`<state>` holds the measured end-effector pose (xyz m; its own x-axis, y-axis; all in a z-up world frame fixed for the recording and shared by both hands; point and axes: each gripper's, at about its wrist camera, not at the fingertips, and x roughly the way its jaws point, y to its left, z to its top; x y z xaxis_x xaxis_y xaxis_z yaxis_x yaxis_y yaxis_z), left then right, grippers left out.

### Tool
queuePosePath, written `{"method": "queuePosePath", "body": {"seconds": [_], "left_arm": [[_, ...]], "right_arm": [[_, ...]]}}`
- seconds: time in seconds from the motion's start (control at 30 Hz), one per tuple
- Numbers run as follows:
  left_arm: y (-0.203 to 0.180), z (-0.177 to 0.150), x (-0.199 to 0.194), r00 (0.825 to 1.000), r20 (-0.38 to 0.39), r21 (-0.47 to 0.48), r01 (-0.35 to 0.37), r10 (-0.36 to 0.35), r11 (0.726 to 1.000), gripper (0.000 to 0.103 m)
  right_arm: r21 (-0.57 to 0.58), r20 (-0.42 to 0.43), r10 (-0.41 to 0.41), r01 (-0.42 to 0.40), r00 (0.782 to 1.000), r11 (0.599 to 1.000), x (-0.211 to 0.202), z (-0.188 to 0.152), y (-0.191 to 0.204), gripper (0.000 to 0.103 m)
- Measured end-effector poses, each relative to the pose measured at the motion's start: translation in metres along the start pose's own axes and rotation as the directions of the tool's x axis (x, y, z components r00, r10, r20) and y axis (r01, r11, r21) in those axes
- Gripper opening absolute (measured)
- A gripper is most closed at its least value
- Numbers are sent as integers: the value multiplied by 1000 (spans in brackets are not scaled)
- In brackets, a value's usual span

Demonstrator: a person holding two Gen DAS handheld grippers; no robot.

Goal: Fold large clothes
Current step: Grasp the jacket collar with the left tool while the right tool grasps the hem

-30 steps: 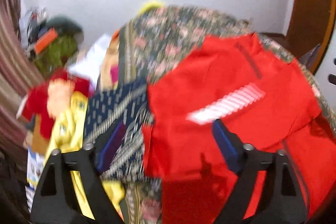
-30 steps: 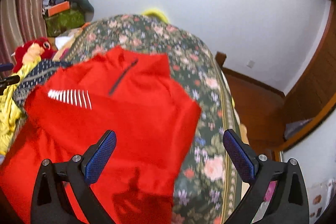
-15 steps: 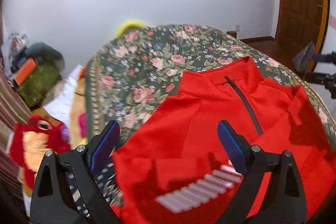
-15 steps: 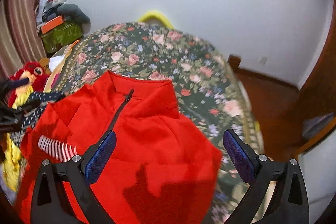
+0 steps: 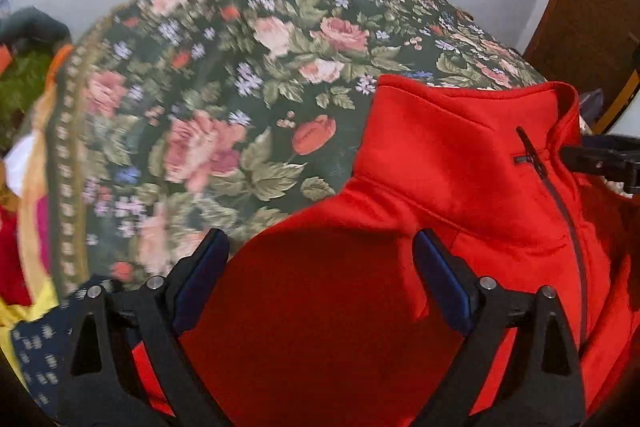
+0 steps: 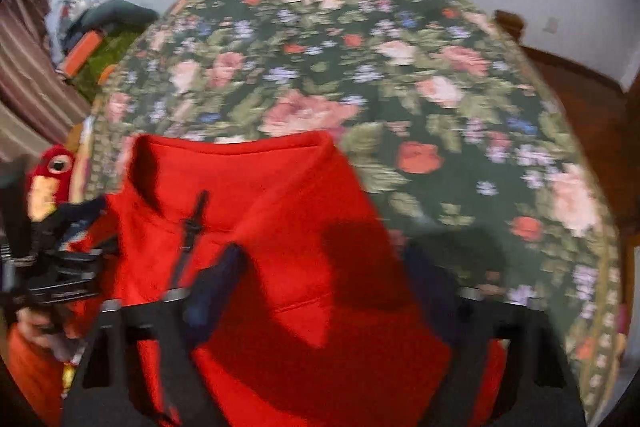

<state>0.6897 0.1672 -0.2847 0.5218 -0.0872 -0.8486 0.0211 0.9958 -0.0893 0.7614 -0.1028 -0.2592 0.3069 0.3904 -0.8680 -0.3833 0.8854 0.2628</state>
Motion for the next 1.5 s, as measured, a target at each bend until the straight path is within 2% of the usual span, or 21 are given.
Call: {"method": "queuePosePath", "body": {"seconds": [0.07, 0.13, 0.2, 0.23, 0.37, 0.53, 0.77, 0.97, 1.1, 1.27, 1.3, 1.43, 1.5], "left_arm": [[1, -1, -1, 999, 19, -17, 45, -45, 999, 77], [-3, -4, -5, 995, 37, -17, 93, -92, 996, 39], [-13, -7, -11, 996, 51, 17, 66, -67, 998, 20], [-19, -7, -14, 998, 52, 43, 35, -37, 998, 6], [-28, -14, -48, 995, 95, 47, -38, 33, 998, 5], [-33, -34, -120, 981, 194, 58, -25, 13, 998, 5], [-64, -92, -198, 974, 227, 146, -50, 15, 988, 5], [-75, -153, -217, 981, 193, 164, -47, 15, 985, 5], [-77, -193, -205, 994, 104, 177, -34, 15, 984, 6], [-72, -243, -180, 998, -48, 154, -25, 33, 988, 16], [-69, -252, -177, 997, -64, 144, -31, 41, 989, 21], [-58, -279, -177, 995, -69, 110, -70, 78, 991, 49], [-52, -287, -185, 994, -45, 89, -91, 95, 992, 59]], "right_arm": [[3, 40, -3, 2, 999, 1000, -2, -4, 4, 55], [-15, 73, -16, 17, 997, 1000, -6, -10, 9, 28], [-30, 93, -33, 36, 995, 999, -12, -15, 12, 14], [-32, 101, -31, 35, 994, 999, -17, -17, 13, 9], [-61, 169, -52, 63, 984, 996, -53, -32, 24, 7], [-115, 241, -4, 32, 970, 993, -109, -66, 48, 7], [-147, 267, 89, -50, 960, 988, -177, -131, 77, 7], [-161, 225, 92, -56, 970, 985, -202, -206, 85, 7], [-160, 165, 53, -26, 985, 987, -193, -251, 81, 7], [-120, 74, -12, 20, 997, 993, -179, -287, 69, 7], [-106, 42, -10, 14, 999, 994, -176, -293, 66, 8], [-37, -54, 48, -50, 997, 998, -172, -308, 55, 8], [-45, -63, 29, -32, 998, 998, -177, -313, 54, 9]]}}
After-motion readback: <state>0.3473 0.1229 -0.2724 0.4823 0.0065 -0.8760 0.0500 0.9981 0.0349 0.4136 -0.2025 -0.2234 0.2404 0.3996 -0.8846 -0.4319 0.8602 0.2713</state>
